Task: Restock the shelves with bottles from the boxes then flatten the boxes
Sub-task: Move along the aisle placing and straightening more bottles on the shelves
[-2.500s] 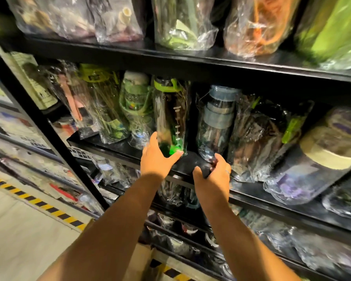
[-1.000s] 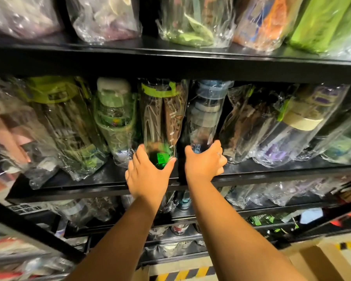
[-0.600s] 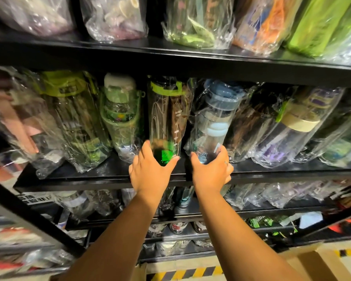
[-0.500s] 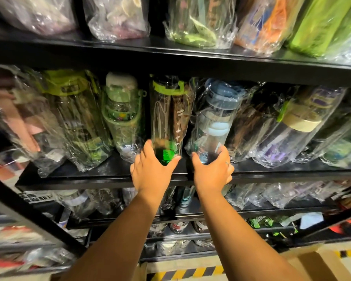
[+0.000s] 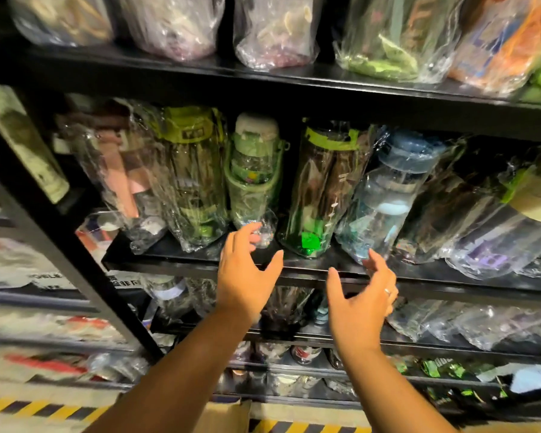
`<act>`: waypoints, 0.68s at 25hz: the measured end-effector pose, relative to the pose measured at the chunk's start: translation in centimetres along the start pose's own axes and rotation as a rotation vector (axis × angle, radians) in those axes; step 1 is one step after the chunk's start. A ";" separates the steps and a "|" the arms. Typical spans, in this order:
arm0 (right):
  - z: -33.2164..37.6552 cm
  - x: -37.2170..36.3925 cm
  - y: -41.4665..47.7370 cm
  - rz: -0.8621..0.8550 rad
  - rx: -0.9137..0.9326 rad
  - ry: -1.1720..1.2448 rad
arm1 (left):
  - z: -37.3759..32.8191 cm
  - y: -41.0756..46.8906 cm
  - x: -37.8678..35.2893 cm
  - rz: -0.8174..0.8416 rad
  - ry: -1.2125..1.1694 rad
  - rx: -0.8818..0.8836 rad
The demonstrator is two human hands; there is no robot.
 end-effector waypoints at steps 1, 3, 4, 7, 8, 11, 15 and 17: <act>0.8 -0.5 -0.9 0.056 0.075 0.061 | 0.8 0.1 1.7 -0.130 0.012 -0.024; 2.9 -2.3 -1.8 0.201 0.123 0.153 | 2.5 1.2 4.5 -0.305 0.030 0.000; 3.9 -3.5 -1.9 0.280 0.101 0.185 | 3.2 2.0 5.3 -0.324 0.030 0.060; 6.8 -7.3 -1.9 0.413 0.027 0.180 | 4.1 3.4 6.4 -0.291 0.074 0.201; 7.6 -8.4 -1.7 0.424 0.007 0.166 | 4.2 3.5 6.4 -0.297 0.109 0.185; 9.1 -11.1 -1.3 0.420 -0.081 0.153 | 4.7 3.9 6.3 -0.351 0.126 0.216; 9.4 -13.5 -1.3 0.351 -0.157 0.069 | 5.6 4.3 6.2 -0.340 0.108 0.233; 9.4 -14.3 -1.0 0.309 -0.160 0.000 | 5.9 4.2 6.0 -0.363 0.070 0.232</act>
Point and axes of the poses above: each hand's wrist, its own y-axis towards the middle knuckle, its own x-axis out of the back of the hand, z = x × y, the point moved 1 cm from there along y, towards the middle knuckle, and after that the axes turned 3 degrees about x, right-handed, at the moved point
